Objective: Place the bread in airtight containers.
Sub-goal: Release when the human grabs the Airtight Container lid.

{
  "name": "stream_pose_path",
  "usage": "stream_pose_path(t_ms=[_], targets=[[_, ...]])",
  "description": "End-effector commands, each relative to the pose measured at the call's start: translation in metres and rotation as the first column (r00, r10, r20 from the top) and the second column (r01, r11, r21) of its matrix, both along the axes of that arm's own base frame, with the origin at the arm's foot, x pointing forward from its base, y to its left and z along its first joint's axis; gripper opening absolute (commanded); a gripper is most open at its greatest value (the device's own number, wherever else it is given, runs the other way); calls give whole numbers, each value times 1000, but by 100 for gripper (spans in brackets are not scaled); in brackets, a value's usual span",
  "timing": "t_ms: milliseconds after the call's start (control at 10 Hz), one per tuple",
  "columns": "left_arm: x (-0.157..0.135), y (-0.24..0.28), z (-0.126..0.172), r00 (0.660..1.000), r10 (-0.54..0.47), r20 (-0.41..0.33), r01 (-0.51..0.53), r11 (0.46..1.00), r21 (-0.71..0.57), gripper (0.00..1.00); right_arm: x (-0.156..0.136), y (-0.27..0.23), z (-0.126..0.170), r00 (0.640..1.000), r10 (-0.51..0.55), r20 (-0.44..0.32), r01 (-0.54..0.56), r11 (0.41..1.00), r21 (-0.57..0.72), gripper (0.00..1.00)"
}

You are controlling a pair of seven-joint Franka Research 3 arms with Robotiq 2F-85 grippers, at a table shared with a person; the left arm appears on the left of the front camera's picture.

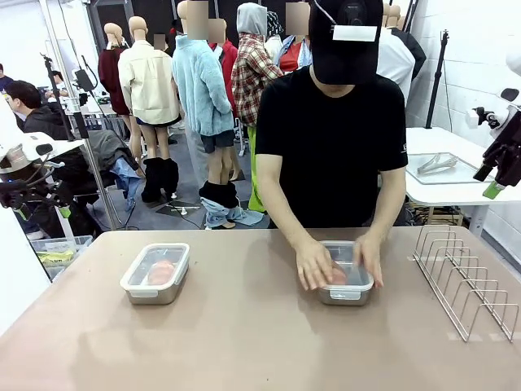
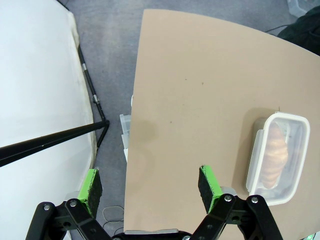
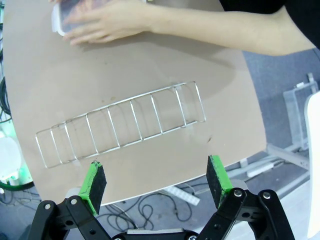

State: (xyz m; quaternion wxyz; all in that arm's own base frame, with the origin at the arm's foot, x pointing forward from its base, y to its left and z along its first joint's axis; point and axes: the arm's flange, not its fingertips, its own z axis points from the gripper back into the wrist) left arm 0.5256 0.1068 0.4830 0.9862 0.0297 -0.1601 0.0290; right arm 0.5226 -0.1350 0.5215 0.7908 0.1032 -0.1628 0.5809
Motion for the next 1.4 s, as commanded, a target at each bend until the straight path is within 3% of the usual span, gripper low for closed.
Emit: stream_pose_path(t_ms=[0,1300], targets=[[-1,0,2,1000,11,0,-11,1000,16,100,0,0,0,1000,8,-4,-8,1000,-18,100],[-1,0,2,1000,11,0,-11,1000,16,100,0,0,0,1000,8,-4,-8,1000,-18,100]])
